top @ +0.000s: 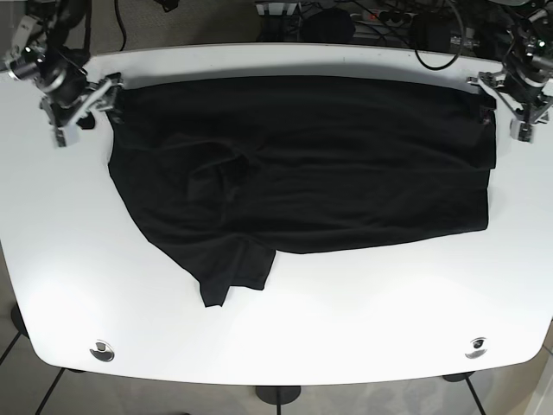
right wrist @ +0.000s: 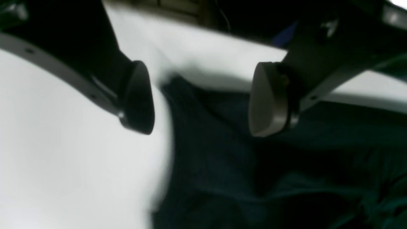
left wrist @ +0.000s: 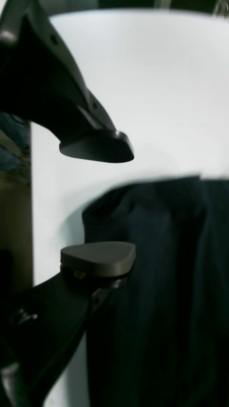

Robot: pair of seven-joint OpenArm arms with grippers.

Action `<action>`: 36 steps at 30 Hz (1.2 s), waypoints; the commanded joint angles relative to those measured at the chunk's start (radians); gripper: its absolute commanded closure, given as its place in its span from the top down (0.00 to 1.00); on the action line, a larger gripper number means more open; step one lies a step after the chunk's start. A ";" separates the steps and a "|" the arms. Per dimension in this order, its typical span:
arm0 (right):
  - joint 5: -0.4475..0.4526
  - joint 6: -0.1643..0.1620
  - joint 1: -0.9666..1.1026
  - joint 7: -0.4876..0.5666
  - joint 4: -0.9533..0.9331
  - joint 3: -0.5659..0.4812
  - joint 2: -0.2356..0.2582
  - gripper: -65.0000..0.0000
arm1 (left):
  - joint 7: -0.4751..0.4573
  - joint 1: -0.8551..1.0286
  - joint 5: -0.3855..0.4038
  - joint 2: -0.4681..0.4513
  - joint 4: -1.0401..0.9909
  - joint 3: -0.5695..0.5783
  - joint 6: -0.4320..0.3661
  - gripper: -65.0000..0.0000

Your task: Fold the T-shirt properly

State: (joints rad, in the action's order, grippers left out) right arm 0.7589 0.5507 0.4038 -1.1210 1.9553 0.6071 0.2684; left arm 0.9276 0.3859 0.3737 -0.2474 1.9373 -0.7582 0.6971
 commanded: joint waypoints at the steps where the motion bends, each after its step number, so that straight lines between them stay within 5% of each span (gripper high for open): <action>1: 0.009 0.007 -0.013 0.019 0.013 -0.019 0.010 0.66 | -0.029 -0.021 0.008 -0.005 0.009 0.053 0.001 0.56; 7: -0.066 0.012 -0.067 0.025 -0.147 -0.103 -0.037 0.33 | -0.034 -0.074 -0.114 0.024 -0.144 0.084 0.001 0.28; 10: -0.137 0.013 -0.079 0.078 -0.241 -0.091 -0.039 0.25 | -0.035 -0.086 -0.167 0.010 -0.270 0.082 0.001 0.20; 20: -0.143 0.015 0.020 0.092 -0.228 -0.085 0.004 0.21 | -0.035 -0.034 -0.183 -0.028 -0.329 0.079 0.001 0.19; 25: -0.143 0.059 0.040 0.089 -0.004 -0.091 -0.022 0.22 | -0.035 -0.028 -0.181 -0.028 -0.255 0.079 0.001 0.20; 28: -0.152 0.059 -0.078 0.058 -0.009 -0.106 -0.054 0.34 | -0.034 -0.031 -0.181 -0.026 -0.213 0.087 0.001 0.20; 32: -0.154 0.058 -0.285 0.037 -0.167 -0.257 -0.051 0.77 | -0.034 -0.034 -0.183 -0.026 -0.217 0.088 0.001 0.20; 36: -0.154 0.058 -0.434 0.049 -0.354 -0.335 -0.056 0.77 | -0.034 -0.034 -0.183 -0.025 -0.217 0.088 0.001 0.20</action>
State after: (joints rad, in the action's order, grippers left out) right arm 0.5861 0.6033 -0.0162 -1.0996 1.5810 0.2642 0.2005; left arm 0.9012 0.3519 0.1871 -0.2569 1.7054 -0.6662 0.7002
